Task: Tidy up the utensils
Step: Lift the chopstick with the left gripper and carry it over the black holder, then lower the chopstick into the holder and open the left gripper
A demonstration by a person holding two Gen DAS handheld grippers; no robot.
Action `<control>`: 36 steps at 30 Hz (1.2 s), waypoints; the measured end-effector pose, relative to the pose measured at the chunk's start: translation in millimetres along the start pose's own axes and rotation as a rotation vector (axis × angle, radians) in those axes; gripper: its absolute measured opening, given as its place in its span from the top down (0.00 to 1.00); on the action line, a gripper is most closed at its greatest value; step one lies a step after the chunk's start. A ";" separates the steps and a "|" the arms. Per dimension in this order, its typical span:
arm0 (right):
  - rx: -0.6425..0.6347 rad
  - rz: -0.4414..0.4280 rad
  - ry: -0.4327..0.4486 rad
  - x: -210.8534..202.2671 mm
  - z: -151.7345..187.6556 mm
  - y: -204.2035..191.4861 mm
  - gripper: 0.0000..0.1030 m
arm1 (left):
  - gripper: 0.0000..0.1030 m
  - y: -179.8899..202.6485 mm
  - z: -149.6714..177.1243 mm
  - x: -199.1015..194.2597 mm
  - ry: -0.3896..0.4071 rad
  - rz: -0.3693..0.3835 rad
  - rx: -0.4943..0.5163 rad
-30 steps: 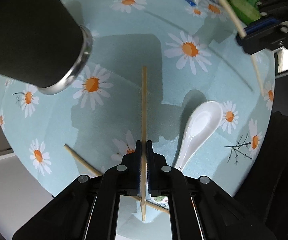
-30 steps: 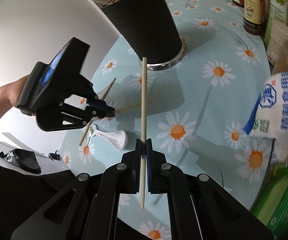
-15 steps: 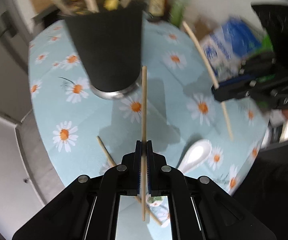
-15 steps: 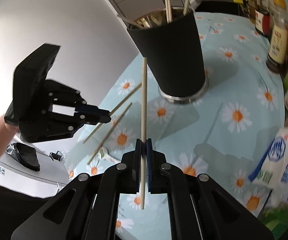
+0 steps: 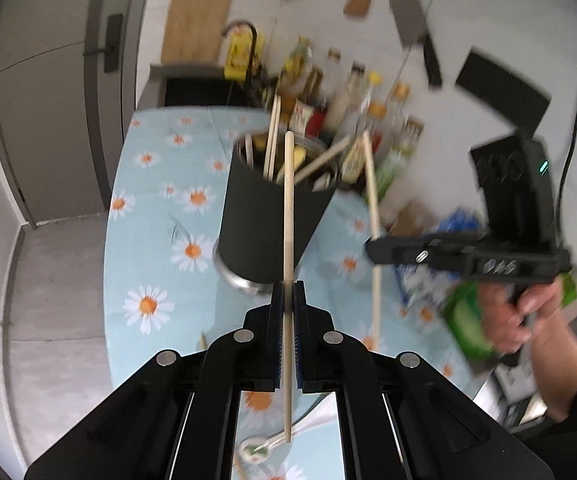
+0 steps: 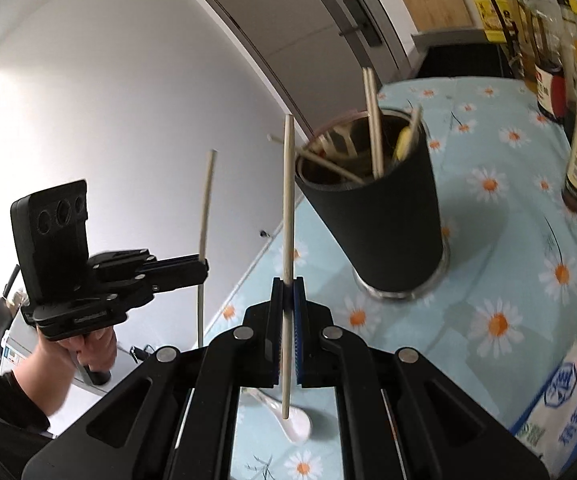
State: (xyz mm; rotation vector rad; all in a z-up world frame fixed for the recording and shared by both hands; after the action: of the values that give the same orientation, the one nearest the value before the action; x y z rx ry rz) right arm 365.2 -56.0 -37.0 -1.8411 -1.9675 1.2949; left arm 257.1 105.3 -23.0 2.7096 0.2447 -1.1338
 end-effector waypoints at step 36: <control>-0.152 0.191 0.509 -59.8 -115.1 8.5 0.94 | 0.97 -6.8 -122.7 17.5 0.535 -0.038 -0.334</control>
State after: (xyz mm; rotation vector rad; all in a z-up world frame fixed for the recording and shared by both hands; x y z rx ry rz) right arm 458.1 -54.7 54.0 -2.1985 -1.6818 0.6284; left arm 351.7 142.7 48.1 2.6444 0.5114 -0.3094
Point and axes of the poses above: each gripper's, at about its wrist camera, not at the fingertips, and x roughly the way its jaws point, y to its right, z to its underside, the point moved 4 cm from there along x, roughly the way its jaws point, and after that the axes turned 14 degrees about -z, right-handed, at the moved point
